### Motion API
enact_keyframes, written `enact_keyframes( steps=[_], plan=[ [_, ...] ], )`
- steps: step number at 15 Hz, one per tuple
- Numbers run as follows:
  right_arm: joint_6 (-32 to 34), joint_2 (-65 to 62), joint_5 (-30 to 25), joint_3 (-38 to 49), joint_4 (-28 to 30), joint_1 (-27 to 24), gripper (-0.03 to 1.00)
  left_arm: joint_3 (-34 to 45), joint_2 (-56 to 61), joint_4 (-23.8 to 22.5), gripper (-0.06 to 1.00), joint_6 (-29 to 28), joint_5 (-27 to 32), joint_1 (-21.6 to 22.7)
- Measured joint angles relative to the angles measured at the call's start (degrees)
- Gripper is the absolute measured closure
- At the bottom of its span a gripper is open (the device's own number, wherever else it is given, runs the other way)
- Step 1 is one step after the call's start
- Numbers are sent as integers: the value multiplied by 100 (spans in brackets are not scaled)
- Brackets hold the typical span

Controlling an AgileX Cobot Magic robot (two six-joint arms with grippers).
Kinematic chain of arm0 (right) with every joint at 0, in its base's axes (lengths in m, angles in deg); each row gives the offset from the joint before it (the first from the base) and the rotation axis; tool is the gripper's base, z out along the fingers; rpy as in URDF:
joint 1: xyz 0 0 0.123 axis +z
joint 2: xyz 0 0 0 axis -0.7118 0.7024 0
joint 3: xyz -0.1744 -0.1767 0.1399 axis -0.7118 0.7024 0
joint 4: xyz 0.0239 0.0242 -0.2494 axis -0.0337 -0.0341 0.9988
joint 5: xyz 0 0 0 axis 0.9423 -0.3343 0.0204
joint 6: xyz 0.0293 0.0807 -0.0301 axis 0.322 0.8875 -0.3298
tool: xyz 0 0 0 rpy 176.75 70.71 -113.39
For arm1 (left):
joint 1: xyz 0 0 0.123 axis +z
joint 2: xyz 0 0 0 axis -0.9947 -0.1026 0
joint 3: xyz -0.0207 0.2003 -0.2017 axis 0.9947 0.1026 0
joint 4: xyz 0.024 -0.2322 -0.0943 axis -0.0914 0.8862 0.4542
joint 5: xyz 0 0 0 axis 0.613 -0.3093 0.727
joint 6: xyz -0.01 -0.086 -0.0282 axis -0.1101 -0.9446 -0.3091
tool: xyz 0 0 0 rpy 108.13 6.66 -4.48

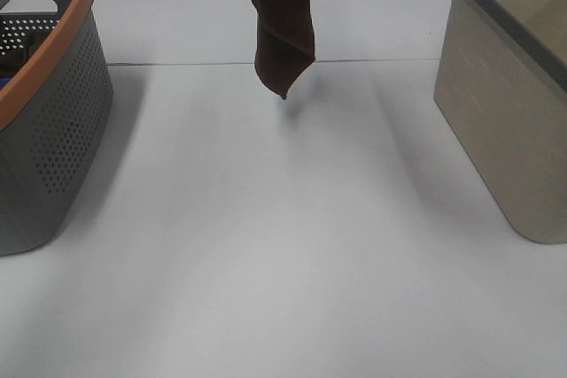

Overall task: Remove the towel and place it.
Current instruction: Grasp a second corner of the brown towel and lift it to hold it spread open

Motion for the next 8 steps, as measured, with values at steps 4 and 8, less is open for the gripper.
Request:
enact_keyframes(
  steps=[4, 8],
  plan=[
    [-401, 0, -269, 0, 23, 0, 97, 0, 0, -80, 94, 17, 0, 0],
    [-722, 0, -842, 0, 504, 0, 97, 0, 0, -693, 94, 17, 6, 0]
  ],
)
